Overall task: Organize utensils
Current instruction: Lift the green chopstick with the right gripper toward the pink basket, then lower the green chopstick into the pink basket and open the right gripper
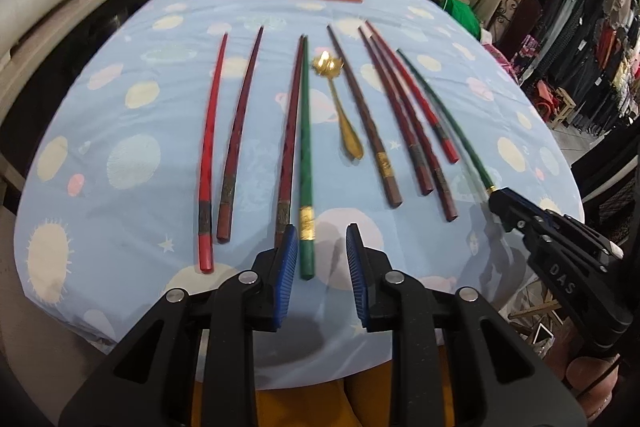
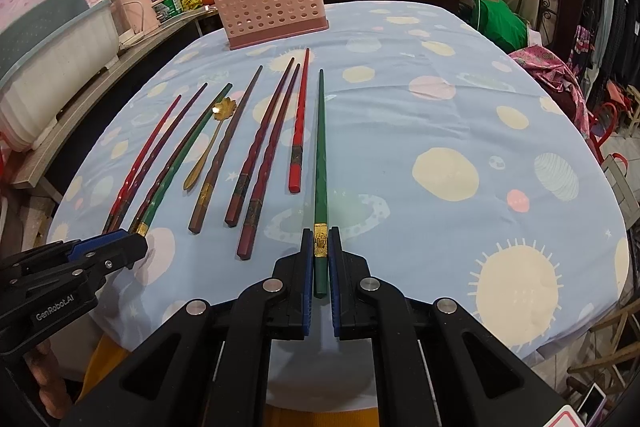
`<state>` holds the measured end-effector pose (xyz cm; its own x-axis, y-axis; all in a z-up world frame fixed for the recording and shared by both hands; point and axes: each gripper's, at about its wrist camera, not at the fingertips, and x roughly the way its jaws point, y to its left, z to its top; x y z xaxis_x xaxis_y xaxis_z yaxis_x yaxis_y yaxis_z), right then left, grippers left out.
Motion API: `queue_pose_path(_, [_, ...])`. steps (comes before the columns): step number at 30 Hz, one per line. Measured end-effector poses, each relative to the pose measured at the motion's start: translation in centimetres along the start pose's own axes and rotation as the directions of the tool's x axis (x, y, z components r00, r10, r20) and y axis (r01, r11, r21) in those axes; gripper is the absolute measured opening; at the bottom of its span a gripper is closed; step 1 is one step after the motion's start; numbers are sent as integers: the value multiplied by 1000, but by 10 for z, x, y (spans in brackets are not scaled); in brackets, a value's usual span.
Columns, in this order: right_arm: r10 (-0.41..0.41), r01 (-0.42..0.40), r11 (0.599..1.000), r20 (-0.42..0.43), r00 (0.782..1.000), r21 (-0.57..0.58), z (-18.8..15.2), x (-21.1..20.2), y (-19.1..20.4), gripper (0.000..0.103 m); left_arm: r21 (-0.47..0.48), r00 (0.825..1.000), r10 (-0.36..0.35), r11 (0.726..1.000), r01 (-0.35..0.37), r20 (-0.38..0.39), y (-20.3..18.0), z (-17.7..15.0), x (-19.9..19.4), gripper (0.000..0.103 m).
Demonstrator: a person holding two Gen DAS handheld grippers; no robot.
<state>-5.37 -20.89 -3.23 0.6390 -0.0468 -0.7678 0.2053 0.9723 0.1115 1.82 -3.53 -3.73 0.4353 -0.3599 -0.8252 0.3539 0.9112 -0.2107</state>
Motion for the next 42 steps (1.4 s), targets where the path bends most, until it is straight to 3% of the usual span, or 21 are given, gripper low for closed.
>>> queue_pose_path(6, [3,-3,1000,-11,1000,0,-2,3,0,7,21,1000,9,1000,-9,8,-5,1,0,24])
queue_pose_path(8, [9,-9,1000,-17,1000,4,-3,6,-1,7,19,1000,3,1000,-3,3,-5,2,1,8])
queue_pose_path(16, [7,-7,1000,-6,1000,-5,-3,2,-2,7,-14,1000,-3,1000,3,-4,0,6,-4,7])
queue_pose_path(22, [26,-27,1000,47,999,16,11,-21,-6,7,-15,999,-9,1000,9,51,-3,19,-29,7])
queue_pose_path(32, [35,-33,999,215,976,-12,92,-68,-8,7,-1,981,24,1000,-24,192,-10,92,-71,7])
queue_pose_path(42, [58,-44,998,338,939,-48,207,-80,-13,7,15,930,62,997,-72,362,-14,211,-112,7])
